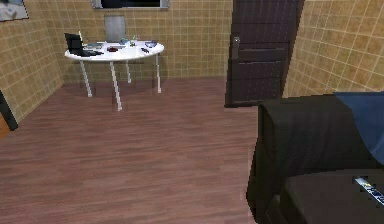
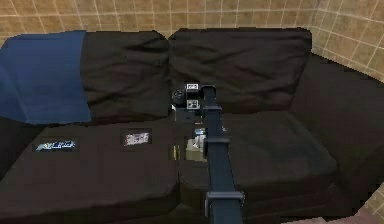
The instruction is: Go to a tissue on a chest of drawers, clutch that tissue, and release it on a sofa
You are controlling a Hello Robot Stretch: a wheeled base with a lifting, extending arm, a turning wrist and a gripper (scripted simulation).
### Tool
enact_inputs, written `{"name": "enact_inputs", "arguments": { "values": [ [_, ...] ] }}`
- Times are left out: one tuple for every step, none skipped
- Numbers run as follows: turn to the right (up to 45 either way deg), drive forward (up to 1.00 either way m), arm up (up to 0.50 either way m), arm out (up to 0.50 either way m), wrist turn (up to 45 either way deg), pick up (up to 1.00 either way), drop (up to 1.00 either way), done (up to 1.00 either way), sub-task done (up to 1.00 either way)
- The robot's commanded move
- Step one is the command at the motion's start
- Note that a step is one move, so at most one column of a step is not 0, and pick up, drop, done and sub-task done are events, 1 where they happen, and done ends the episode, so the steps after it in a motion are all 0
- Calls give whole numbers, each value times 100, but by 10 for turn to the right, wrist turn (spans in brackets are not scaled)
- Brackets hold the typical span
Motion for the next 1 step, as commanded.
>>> {"name": "enact_inputs", "arguments": {
  "values": [
    [0,0,0,0,0,0,0,100,0]
  ]
}}
